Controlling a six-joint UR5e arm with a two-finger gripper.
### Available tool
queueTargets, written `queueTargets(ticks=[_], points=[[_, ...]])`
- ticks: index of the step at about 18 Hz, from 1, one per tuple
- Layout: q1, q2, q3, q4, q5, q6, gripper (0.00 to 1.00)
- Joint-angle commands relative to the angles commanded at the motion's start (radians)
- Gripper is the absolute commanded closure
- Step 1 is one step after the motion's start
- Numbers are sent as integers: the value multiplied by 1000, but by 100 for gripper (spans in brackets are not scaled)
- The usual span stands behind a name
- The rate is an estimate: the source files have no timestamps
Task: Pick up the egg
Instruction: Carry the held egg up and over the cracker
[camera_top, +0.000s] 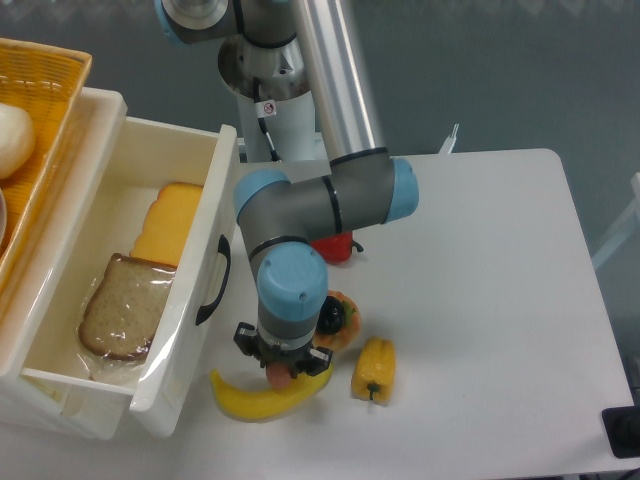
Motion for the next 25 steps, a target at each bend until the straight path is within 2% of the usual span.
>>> queueTargets(ticks=[4, 7, 9, 13, 17, 21, 25], points=[[23, 51, 11, -2, 2, 127, 57], [92, 94, 2, -9, 6, 300, 60], [118, 123, 0, -37, 6, 399, 60], [127, 149, -2, -52, 8, 495, 60], [123, 187, -12, -69, 81, 557, 60], [83, 203, -24, -71, 83, 582, 60], [77, 209, -40, -72, 71, 582, 60]])
